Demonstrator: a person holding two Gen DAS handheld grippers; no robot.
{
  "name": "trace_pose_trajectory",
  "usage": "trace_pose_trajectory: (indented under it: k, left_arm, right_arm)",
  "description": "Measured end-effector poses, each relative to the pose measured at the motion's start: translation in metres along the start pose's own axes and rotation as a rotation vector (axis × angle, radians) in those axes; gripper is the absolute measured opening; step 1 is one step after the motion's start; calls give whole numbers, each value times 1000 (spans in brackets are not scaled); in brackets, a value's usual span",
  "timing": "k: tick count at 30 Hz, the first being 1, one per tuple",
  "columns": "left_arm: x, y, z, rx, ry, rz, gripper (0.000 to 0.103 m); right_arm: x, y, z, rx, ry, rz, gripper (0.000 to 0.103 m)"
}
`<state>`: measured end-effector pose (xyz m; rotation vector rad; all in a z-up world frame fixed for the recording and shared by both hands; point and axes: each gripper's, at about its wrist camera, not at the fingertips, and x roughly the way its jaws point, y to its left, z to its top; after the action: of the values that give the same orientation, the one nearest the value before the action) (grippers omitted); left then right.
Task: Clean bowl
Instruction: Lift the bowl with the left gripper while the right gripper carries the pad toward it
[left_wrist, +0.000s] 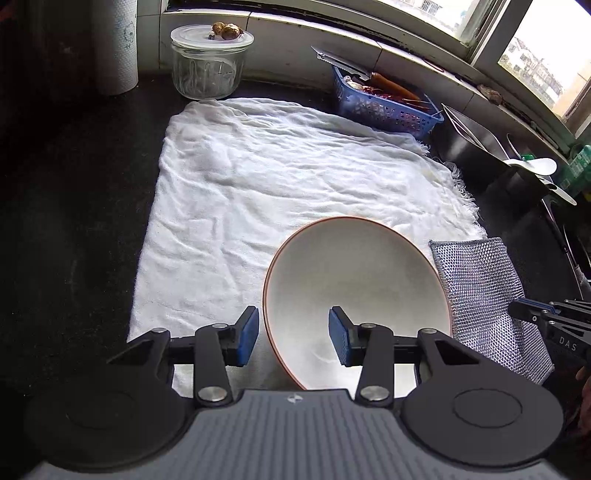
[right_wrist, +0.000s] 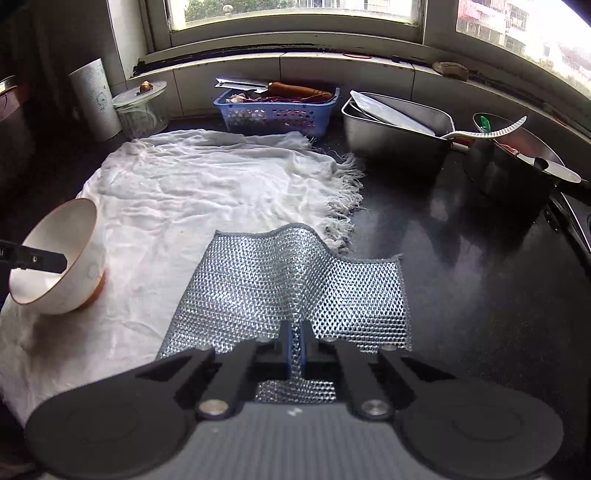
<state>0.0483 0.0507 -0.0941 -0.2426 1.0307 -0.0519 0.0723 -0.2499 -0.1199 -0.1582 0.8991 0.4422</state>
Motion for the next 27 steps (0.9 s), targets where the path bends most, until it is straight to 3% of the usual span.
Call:
trace_pose_trajectory:
  k: [10, 14, 22, 27]
  left_arm:
    - [-1, 2, 0, 3, -3, -1, 41]
    - [-1, 1, 0, 9, -5, -9, 41]
    - [-5, 2, 0, 13, -18, -2, 22]
    - [-7, 4, 0, 2, -18, 0, 17]
  right_arm:
    - [-24, -15, 14, 43, -56, -20, 4]
    - [-37, -21, 25, 79, -93, 28, 3]
    - [-55, 25, 50, -33, -180, 154, 3]
    - [-58, 58, 64, -130, -220, 209, 3]
